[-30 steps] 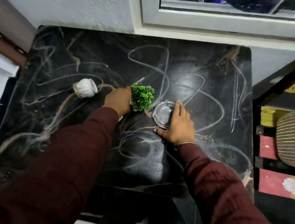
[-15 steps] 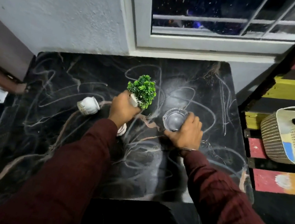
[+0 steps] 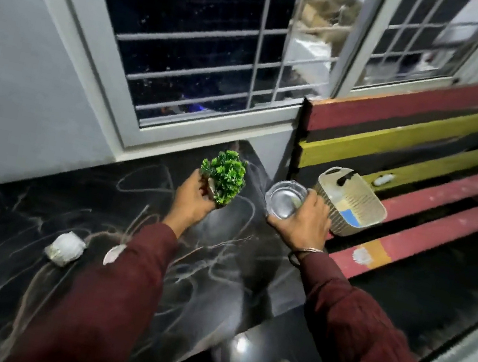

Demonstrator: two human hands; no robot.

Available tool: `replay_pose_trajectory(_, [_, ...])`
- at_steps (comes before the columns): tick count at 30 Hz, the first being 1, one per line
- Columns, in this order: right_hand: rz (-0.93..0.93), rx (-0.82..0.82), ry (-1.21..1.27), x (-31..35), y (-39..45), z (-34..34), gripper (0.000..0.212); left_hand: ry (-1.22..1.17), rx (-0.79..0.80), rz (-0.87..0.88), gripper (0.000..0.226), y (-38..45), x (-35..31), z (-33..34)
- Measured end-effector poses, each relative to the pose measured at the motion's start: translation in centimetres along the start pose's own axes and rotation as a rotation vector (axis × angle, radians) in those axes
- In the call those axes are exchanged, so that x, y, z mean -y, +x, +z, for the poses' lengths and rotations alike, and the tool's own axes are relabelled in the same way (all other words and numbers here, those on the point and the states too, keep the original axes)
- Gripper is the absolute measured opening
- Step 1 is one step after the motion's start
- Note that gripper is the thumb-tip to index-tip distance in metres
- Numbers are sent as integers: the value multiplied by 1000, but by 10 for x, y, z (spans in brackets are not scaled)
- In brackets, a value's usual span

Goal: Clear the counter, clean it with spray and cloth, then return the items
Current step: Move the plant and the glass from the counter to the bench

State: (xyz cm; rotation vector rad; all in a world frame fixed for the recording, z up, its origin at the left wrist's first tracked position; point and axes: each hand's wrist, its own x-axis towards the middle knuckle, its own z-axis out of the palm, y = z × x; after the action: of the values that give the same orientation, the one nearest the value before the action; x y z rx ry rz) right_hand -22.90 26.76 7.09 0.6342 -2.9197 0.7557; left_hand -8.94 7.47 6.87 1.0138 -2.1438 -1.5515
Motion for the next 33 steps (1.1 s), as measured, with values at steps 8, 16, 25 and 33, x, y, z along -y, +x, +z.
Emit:
replay_pose_trajectory(8, [162,-160,-9,-132,26,-92,98,45,141,187,54,-12,-91,152])
replay_pose_trajectory(16, [315,-182,-41,-286,52,-157,97,43,146,155,44,-14,-143,332])
replay_pose_trajectory(25, [444,-186,-107,-395,103,-197,92,153,293,164,39,20,-181,473])
replay_pose_trajectory(33, [514,-85,-16,-474,192,-201,90,106,430,200,33,112,-184,586])
